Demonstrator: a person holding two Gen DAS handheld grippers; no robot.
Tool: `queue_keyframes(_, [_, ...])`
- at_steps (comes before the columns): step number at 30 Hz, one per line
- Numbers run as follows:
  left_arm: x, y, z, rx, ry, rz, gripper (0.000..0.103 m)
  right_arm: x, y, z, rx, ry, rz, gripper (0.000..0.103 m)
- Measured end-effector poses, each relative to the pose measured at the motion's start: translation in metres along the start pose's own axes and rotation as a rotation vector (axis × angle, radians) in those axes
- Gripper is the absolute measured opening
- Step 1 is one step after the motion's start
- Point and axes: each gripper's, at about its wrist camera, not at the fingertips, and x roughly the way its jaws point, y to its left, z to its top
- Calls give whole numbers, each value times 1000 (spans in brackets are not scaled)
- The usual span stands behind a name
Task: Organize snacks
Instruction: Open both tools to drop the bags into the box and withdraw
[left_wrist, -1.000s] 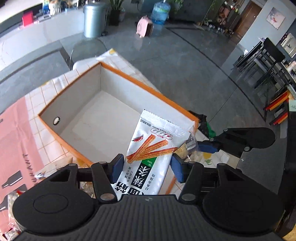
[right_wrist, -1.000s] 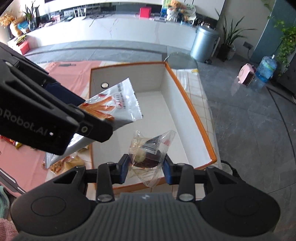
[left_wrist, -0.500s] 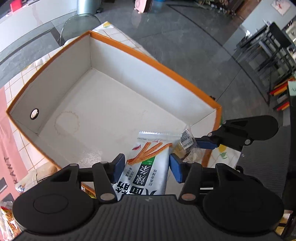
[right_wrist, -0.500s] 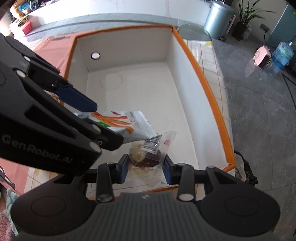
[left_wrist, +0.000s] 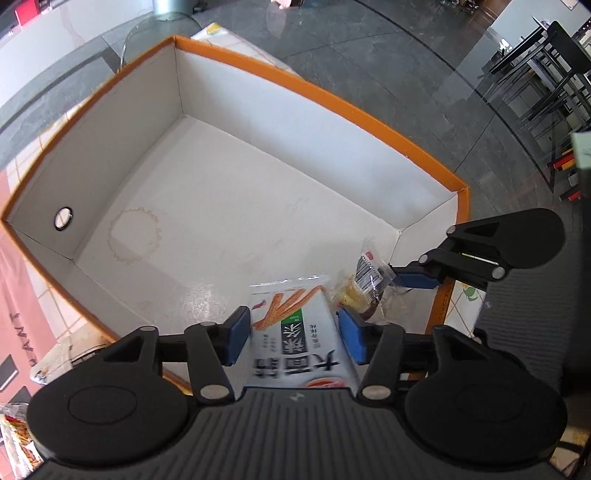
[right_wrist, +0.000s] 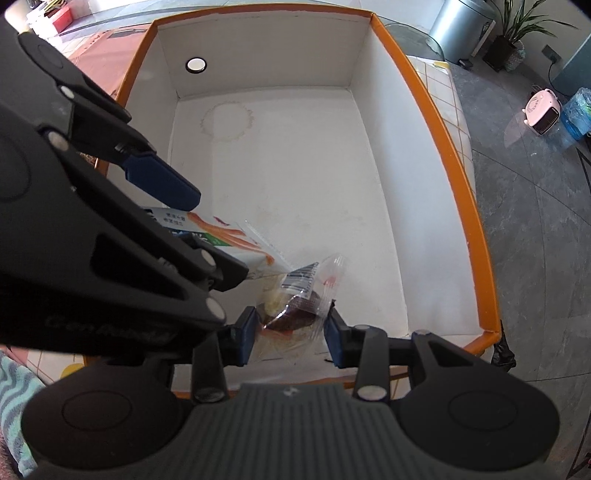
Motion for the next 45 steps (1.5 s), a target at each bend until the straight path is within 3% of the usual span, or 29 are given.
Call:
queue_keyframes(8, [-37,6,-3,-38,-82,-14,75,2,-5,7,19,12,-6,37])
queue_keyframes(13, [-51,7,-10,-40,-93,-6,75,0,-3,9,28,25,-14,48])
queue_keyframes(17, [-65,5,-19,-33,-111,7,75,-7,0,12,28,20,-24,64])
queue_keyframes(21, [-81,2,-30,-20,-137,34,75,-19,6,10,29,6,-38,70])
queue_keyframes(28, [-115,-2,-61,-32,-189,51,75,-58,19,8,77,-60,-40,74])
queue_keyframes(37, [-167,0,-113,-79,-289,130,75,-108,70,-14,114,-159,-45,85])
queue_keyframes(45, [-175,7,-160,-74,-289,177,75,-124,114,-47,203,-209,-44,86])
